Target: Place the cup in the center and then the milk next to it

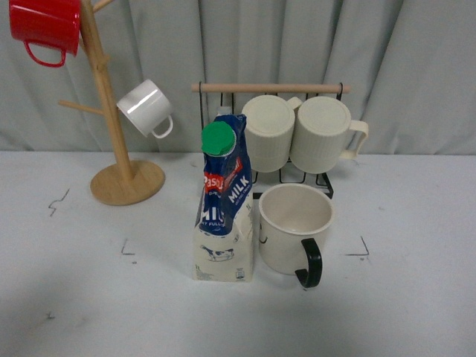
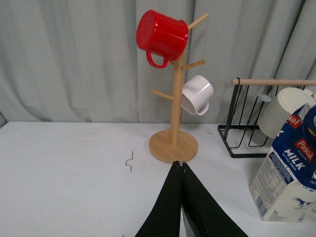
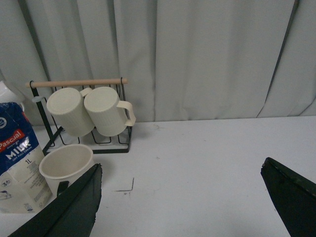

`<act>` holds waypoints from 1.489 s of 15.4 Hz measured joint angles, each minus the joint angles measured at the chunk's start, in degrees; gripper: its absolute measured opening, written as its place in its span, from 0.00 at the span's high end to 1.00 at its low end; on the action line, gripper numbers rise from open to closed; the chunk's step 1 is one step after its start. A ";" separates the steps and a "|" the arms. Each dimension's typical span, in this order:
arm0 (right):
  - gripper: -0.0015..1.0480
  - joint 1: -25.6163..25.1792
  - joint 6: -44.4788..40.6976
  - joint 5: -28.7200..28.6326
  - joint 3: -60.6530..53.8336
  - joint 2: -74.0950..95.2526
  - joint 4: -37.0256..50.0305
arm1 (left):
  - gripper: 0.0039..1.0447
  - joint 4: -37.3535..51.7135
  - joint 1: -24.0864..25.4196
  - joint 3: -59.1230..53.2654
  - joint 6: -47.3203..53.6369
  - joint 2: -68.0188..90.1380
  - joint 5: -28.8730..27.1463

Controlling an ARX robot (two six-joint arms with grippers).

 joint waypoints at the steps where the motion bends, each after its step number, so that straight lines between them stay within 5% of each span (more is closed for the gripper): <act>1: 0.06 0.00 0.00 0.02 0.00 0.00 -0.02 | 0.99 -1.77 0.00 0.00 0.00 -2.01 0.00; 13: 0.06 0.00 0.00 0.02 0.00 0.00 -0.02 | 0.95 -19.67 0.00 0.02 -0.02 -19.56 0.00; 20: 0.06 0.00 0.00 0.00 0.00 -0.02 0.00 | 0.12 -19.65 0.00 0.02 0.00 -19.56 0.00; 21: 0.06 0.00 0.00 0.00 0.00 -0.02 0.00 | 0.04 -19.65 0.00 0.02 0.04 -19.56 0.00; 23: 0.06 0.00 0.00 0.00 0.00 -0.02 -0.02 | 0.06 -19.65 0.00 0.02 0.02 -19.56 0.00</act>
